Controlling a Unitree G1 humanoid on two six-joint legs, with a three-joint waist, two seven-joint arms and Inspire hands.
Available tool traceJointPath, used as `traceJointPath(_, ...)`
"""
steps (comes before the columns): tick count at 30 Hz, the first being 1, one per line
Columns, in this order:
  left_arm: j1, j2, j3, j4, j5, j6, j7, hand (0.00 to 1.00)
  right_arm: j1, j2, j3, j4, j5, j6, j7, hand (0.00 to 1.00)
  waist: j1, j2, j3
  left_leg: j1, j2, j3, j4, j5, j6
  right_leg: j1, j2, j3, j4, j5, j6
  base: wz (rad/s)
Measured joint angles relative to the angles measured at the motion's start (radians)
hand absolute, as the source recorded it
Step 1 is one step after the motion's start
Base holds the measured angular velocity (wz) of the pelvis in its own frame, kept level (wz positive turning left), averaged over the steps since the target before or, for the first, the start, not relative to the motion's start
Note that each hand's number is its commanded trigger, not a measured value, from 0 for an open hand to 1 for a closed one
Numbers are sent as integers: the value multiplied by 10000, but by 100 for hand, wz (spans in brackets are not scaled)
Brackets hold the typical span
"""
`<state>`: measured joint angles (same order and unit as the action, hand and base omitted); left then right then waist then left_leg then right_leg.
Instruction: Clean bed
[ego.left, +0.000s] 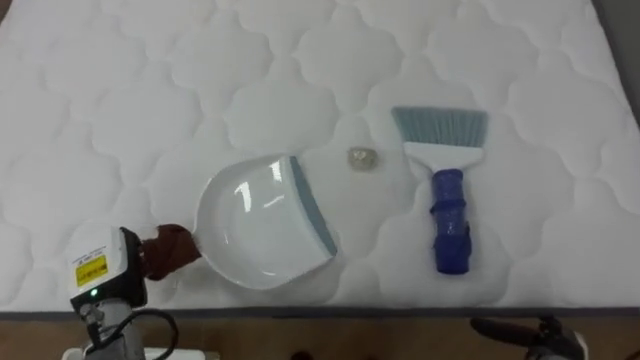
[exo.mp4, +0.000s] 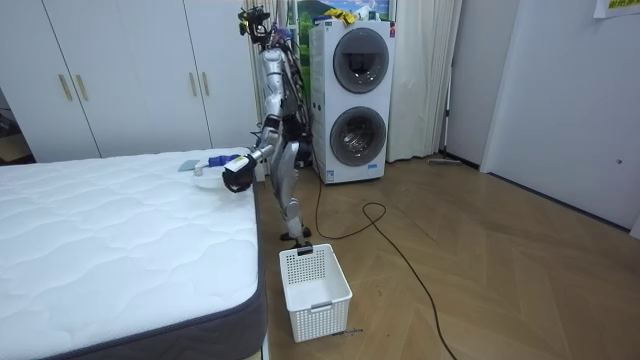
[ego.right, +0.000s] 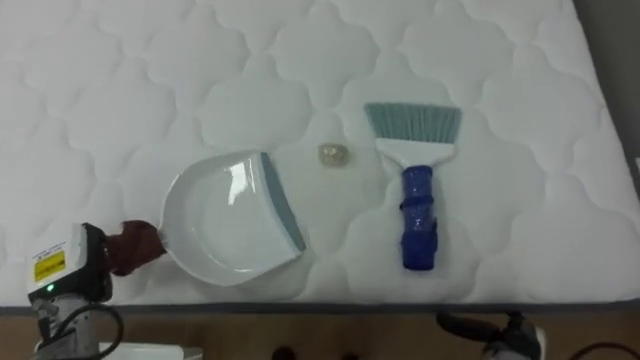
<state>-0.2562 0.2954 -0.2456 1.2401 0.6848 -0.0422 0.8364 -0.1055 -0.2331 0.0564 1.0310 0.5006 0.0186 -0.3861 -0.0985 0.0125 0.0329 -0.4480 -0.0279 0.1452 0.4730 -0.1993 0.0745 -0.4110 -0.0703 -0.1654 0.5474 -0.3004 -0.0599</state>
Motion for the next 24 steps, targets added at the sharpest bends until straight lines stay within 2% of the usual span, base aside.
traceJointPath(3,-61,-1,-56,8,-64,17,212,100,1,34,11,-801,-59,308,-724,0,7,-3,17,-254,-10,83,8,56,108,-376,-43,73,178,-17,8,-12)
traceJointPath(6,-178,-43,-61,19,-63,105,304,100,-8,42,213,-1398,-392,645,-1435,0,199,-75,62,-471,-11,340,66,93,159,-805,-89,297,493,-12,16,-17)
traceJointPath(11,-87,-96,-65,112,-281,159,378,100,-14,43,415,-1658,-735,744,-2119,0,241,-108,109,-544,-9,476,67,97,172,-991,-162,310,624,-13,17,-9)
traceJointPath(14,-138,-121,-56,163,-439,239,496,100,-14,95,480,-2251,-746,1120,-2672,0,236,-110,126,-720,-3,571,86,97,173,-1240,-171,386,749,-13,17,-7)
traceJointPath(18,-245,-137,-22,375,-469,244,505,100,-48,287,671,-2622,-749,1155,-3411,0,227,-128,149,-886,-15,710,122,101,183,-1528,-244,429,940,-26,6,-8)
traceJointPath(20,-291,-139,-32,375,-521,254,507,100,-104,294,868,-2623,-749,1156,-3720,0,246,-118,197,-897,-14,704,123,102,183,-1537,-243,423,932,-31,3,0)
traceJointPath(22,-347,-138,-48,375,-635,276,525,100,-210,299,1090,-2629,-749,1156,-4085,0,247,-113,300,-921,-14,705,132,102,183,-1561,-243,430,930,-35,7,0)
traceJointPath(24,-366,-138,-70,373,-651,289,556,100,-243,320,1233,-2668,-760,1157,-4360,0,247,-121,311,-1026,-5,704,186,102,183,-1647,-238,426,946,-35,8,0)
